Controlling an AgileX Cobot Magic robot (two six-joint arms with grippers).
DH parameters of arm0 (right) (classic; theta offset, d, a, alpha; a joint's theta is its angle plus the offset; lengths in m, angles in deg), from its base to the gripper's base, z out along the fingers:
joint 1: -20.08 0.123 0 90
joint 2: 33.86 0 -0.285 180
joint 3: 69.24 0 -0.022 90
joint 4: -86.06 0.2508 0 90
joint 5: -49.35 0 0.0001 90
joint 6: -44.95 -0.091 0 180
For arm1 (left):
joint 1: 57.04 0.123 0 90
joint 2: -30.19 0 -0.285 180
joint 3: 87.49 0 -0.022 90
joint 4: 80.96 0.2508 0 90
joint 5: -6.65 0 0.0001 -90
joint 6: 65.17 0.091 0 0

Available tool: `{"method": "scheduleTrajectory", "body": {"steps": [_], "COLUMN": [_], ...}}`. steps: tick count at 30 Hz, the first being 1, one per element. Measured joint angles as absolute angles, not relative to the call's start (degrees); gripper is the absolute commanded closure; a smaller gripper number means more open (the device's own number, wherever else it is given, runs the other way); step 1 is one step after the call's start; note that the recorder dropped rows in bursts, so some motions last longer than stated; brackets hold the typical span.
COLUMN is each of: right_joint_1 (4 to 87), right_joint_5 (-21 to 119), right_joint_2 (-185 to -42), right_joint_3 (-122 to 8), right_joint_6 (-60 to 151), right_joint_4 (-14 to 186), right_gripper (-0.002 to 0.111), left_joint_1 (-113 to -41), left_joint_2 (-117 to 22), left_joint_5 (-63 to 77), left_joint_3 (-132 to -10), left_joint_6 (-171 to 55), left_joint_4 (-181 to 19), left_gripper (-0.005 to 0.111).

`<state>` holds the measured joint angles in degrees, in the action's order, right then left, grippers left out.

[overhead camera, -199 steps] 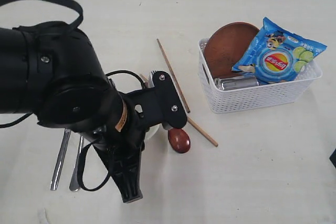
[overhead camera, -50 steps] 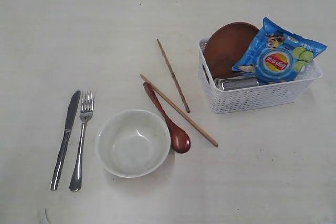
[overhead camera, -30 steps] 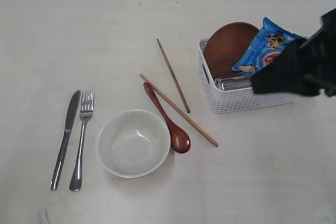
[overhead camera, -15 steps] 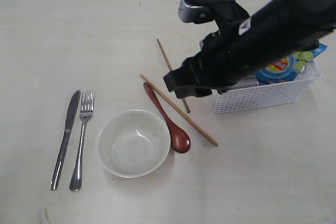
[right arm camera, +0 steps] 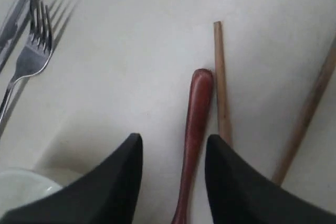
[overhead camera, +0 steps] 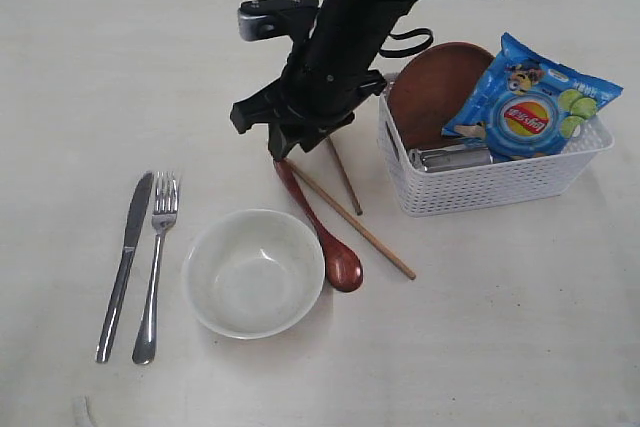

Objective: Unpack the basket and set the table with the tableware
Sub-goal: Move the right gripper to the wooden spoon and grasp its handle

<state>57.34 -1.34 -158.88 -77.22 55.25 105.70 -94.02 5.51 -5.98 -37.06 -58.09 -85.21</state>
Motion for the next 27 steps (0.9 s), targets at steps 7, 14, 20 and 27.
{"method": "scheduleTrajectory", "body": {"steps": [7, 14, 20, 27], "right_joint_1": [58.04, 59.16, 59.76, 60.41], "right_joint_5": [-2.36, -2.46, -2.23, -1.9], "right_joint_2": [-165.76, -166.72, -167.36, -168.94], "right_joint_3": [-82.08, -82.18, -82.18, -82.4], "right_joint_6": [53.29, 52.43, 52.19, 51.13], "right_joint_4": [104.34, 101.02, 100.76, 100.12], "right_gripper": [0.07, 0.07, 0.07, 0.07], "left_joint_1": [-94.02, -94.02, -94.02, -94.02], "left_joint_2": [5.51, 5.51, 5.51, 5.51], "left_joint_5": [-5.35, -5.35, -5.35, -5.35], "left_joint_3": [-36.98, -36.98, -36.98, -36.98], "left_joint_6": [-58.33, -58.57, -58.78, -58.78], "left_joint_4": [-85.21, -85.21, -85.21, -85.21], "left_gripper": [0.107, 0.107, 0.107, 0.107]}}
